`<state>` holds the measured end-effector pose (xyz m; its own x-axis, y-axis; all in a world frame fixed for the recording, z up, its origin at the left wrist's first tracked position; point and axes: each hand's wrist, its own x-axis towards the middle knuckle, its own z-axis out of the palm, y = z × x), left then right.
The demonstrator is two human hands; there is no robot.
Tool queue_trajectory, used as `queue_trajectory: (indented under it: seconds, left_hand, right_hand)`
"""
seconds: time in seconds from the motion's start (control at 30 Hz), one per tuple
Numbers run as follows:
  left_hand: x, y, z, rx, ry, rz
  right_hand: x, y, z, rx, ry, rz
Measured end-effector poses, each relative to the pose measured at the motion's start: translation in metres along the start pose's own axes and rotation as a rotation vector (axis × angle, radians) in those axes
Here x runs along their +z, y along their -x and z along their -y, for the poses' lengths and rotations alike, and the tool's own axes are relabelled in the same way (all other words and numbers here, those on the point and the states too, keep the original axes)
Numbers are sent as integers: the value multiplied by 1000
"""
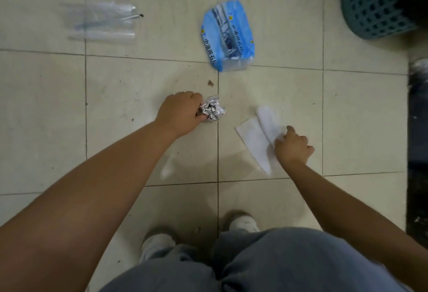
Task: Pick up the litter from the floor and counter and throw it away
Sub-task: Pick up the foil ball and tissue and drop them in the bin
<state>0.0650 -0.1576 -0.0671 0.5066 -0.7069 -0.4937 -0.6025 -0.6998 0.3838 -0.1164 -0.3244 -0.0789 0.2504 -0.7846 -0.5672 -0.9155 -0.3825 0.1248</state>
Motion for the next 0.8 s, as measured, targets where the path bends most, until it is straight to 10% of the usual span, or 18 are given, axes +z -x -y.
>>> queue_trajectory:
  seconds: [0.33, 0.8]
  left_hand:
    - [-28, 7, -4, -88, 27, -14]
    - [-240, 139, -152, -270, 127, 50]
  right_hand:
    - [-21, 9, 19, -170, 36, -32]
    - [-294, 164, -8, -208, -148, 52]
